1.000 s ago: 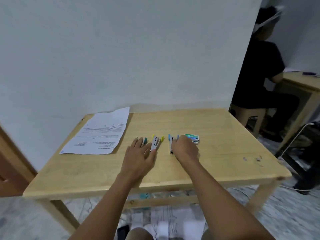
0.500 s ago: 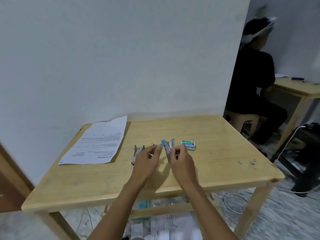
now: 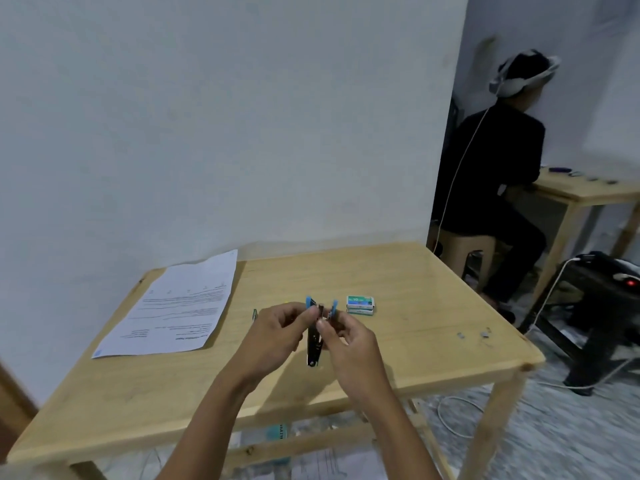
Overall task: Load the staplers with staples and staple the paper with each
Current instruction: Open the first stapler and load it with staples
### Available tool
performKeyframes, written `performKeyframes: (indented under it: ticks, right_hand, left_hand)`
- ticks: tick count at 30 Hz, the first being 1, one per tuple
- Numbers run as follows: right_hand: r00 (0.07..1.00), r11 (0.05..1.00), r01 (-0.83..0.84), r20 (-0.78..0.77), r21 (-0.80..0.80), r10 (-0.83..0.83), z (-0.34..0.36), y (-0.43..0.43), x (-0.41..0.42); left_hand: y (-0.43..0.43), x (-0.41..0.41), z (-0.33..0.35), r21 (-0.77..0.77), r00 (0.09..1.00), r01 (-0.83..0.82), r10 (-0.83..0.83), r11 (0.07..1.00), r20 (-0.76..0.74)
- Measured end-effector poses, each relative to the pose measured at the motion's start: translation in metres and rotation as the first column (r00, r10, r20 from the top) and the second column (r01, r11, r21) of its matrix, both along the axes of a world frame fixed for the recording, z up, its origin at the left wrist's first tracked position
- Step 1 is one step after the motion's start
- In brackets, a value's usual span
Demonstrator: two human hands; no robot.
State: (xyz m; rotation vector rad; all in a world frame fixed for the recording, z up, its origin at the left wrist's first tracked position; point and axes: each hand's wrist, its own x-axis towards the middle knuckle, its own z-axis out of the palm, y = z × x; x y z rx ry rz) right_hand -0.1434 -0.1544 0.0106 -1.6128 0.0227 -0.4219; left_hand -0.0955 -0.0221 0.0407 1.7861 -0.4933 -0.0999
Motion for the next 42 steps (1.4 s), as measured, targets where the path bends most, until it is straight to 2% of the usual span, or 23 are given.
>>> performKeyframes:
  ticks: [4,6,8,11,13,16,19,21,24,27,30,33,36,42]
  right_hand:
    - [0.998,0.993,0.067,-0.022,0.093,-0.065,0.005,0.002,-0.002]
    - [0.990,0.951,0.139,-0.053,0.276,-0.129,0.002,-0.003,-0.001]
    - [0.986,0.905,0.165,-0.061,0.393,-0.153,0.002,-0.015,0.000]
    - [0.996,0.853,0.084,-0.031,0.515,-0.079,0.003,-0.025,0.001]
    - [1.000,0.807,0.023,-0.007,0.590,-0.024,0.005,-0.027,0.002]
    - [0.996,0.729,-0.080,0.027,0.679,0.085,0.011,-0.029,0.002]
    - [0.966,0.664,-0.227,0.079,0.712,0.246,0.021,-0.021,0.000]
    - [0.938,0.698,-0.288,0.047,0.656,0.342,0.022,-0.011,-0.001]
    - [0.927,0.779,-0.303,-0.019,0.549,0.374,0.019,0.000,0.002]
    - [0.970,0.931,-0.207,-0.063,0.302,0.236,0.018,0.003,0.004]
    - [0.999,0.997,-0.010,0.046,0.071,0.006,0.015,0.000,0.002]
    - [0.986,0.986,0.053,0.164,-0.155,-0.027,0.016,0.001,-0.003]
    - [0.976,0.942,0.124,0.208,-0.311,-0.060,0.016,-0.001,0.000]
    - [0.964,0.895,0.190,0.249,-0.404,-0.092,0.017,-0.002,0.004]
  left_hand:
    - [-0.007,-0.006,-0.001,-0.073,0.998,-0.062,0.063,0.995,0.012]
    - [-0.004,-0.004,-0.002,-0.215,0.987,-0.155,0.142,0.964,-0.075]
    - [0.005,-0.004,-0.005,-0.336,0.978,-0.181,0.134,0.924,-0.160]
    - [0.018,-0.006,-0.005,-0.395,0.965,-0.098,-0.011,0.914,-0.264]
    - [0.027,-0.007,-0.001,-0.353,0.928,-0.010,-0.123,0.936,-0.352]
    - [0.040,-0.012,0.001,-0.273,0.814,0.165,-0.287,0.948,-0.504]
    - [0.032,-0.025,0.006,-0.362,0.692,0.255,-0.431,0.897,-0.579]
    - [0.016,-0.034,0.009,-0.401,0.687,0.244,-0.449,0.883,-0.571]
    - [-0.002,-0.038,0.007,-0.532,0.731,0.093,-0.420,0.842,-0.537]
    - [-0.006,-0.036,0.000,-0.669,0.695,-0.001,-0.480,0.743,-0.535]
    - [-0.006,-0.034,-0.006,-0.689,0.682,-0.040,-0.484,0.723,-0.548]
    - [-0.008,-0.034,-0.008,-0.666,0.712,-0.043,-0.445,0.745,-0.543]
    - [-0.009,-0.038,-0.006,-0.641,0.739,-0.032,-0.414,0.767,-0.532]
    - [-0.009,-0.037,-0.007,-0.615,0.754,-0.075,-0.359,0.785,-0.550]
